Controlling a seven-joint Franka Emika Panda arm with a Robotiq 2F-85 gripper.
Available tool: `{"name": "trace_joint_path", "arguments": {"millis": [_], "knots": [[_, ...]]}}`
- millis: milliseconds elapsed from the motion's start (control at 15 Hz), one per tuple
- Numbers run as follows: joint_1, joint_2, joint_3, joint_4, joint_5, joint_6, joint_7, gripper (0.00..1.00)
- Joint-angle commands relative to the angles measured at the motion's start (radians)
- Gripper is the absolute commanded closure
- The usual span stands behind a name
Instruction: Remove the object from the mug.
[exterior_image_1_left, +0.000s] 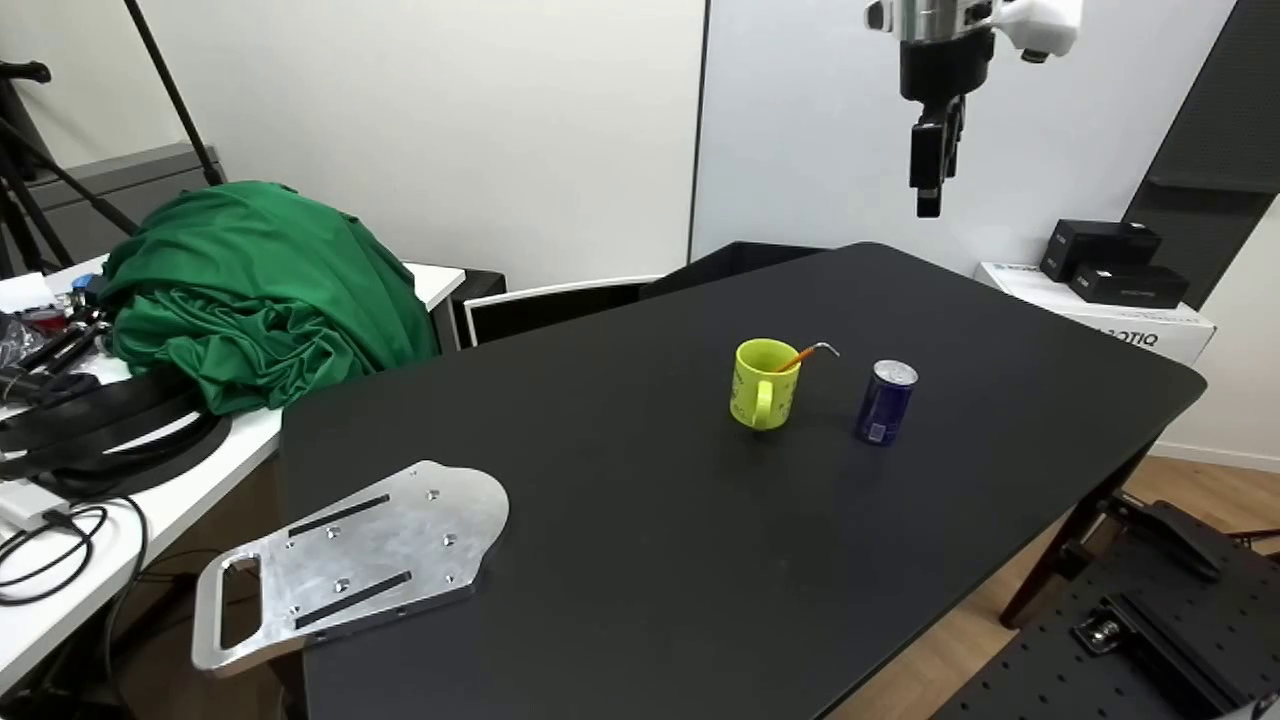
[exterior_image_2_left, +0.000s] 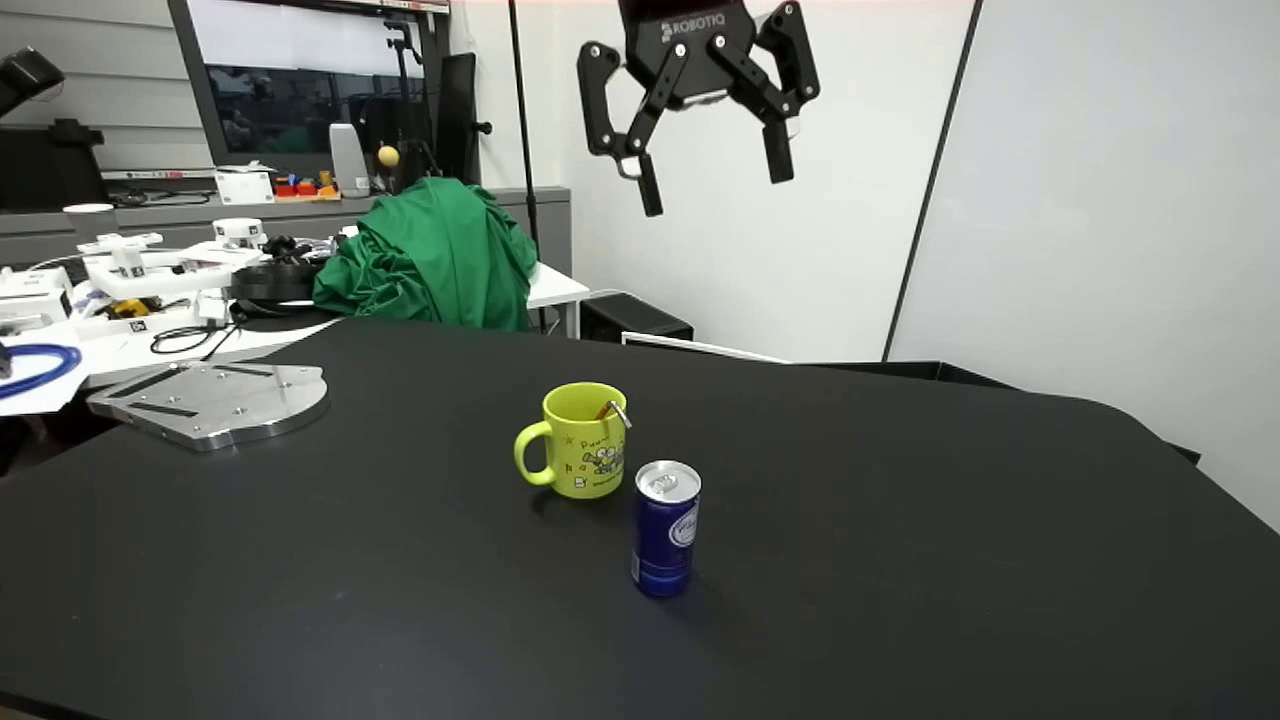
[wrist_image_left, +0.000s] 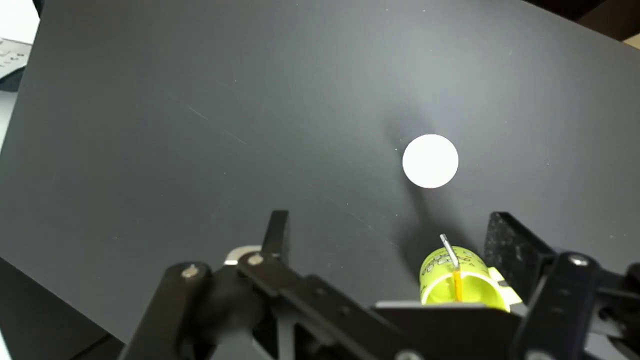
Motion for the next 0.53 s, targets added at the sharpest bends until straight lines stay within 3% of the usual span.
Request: {"name": "trace_joint_path", "arguments": {"millis": [0,467], "knots": [[0.027,0.164,0.027,0.145,-0.035,-0.078,-0.101,0.00],[0.082,0.355,0.099,0.233,-0.199,-0.194,-0.182,0.00]]}}
